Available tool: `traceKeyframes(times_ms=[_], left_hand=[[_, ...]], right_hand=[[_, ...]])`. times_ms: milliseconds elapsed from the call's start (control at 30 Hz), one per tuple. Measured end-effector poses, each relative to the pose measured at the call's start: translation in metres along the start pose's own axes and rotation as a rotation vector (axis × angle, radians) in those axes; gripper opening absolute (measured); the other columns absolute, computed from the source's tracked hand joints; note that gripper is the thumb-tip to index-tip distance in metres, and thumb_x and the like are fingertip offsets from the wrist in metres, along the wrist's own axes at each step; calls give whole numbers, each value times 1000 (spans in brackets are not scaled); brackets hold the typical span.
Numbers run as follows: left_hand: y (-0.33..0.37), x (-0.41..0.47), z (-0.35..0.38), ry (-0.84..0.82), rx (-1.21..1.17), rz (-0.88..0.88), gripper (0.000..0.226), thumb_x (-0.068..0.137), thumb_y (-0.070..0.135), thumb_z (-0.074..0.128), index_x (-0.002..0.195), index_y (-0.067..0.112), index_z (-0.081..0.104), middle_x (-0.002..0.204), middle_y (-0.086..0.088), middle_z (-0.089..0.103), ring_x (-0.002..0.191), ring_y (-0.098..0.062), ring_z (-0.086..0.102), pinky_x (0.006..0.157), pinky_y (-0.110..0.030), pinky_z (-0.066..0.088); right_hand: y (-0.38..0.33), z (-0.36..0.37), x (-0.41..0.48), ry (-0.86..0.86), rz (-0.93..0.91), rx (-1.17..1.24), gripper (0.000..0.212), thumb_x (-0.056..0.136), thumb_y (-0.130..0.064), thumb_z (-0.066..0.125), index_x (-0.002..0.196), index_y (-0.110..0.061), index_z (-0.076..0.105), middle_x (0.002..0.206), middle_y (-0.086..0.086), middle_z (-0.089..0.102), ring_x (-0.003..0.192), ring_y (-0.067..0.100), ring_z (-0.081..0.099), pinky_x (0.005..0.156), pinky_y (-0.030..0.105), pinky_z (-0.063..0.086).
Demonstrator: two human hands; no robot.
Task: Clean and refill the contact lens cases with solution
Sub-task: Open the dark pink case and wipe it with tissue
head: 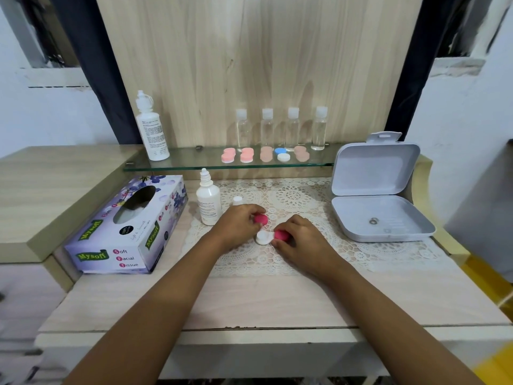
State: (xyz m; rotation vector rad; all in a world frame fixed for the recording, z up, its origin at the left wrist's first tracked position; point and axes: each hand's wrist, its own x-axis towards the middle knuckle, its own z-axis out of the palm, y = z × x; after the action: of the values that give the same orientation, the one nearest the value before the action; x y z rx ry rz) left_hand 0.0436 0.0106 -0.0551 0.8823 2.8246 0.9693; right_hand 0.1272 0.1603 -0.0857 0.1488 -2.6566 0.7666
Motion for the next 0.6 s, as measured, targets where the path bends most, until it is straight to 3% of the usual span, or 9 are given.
traceKeyframes(times_ms=[200,367,433,500,600], left_hand=[[-3,-13,-3,68,-38,23,42,93,9,49,134,18,49,136,-4,50,121,-16,49,93,-19,35],[-3,-32,0,111,-85,79,28,92,23,54,119,20,61,119,4,57,107,-6,51,90,-18,36],[-4,-37,3,74,-64,87,35,88,33,61,120,19,61,115,4,57,103,-3,50,88,-16,37],[-6,-38,7,53,-30,84,44,83,40,66,121,19,61,111,3,56,102,-5,51,88,-19,39],[-8,-38,13,85,-21,94,36,81,40,67,110,19,67,107,1,57,102,-11,52,90,-27,41]], right_hand=[[0,0,-1,4,15,20,22,85,-29,62,102,-15,65,91,-6,48,91,13,47,78,22,35],[0,0,-1,13,14,32,21,84,-28,63,101,-16,65,91,-5,49,90,13,48,78,22,35],[-1,0,-1,12,18,39,23,84,-29,64,103,-15,65,92,-5,49,92,14,48,79,22,35],[-1,-1,-1,9,30,44,29,84,-30,64,109,-15,63,94,-6,49,96,13,47,80,21,34],[-1,-2,-1,8,58,66,37,82,-31,67,114,-14,60,96,-7,49,95,10,45,79,18,32]])
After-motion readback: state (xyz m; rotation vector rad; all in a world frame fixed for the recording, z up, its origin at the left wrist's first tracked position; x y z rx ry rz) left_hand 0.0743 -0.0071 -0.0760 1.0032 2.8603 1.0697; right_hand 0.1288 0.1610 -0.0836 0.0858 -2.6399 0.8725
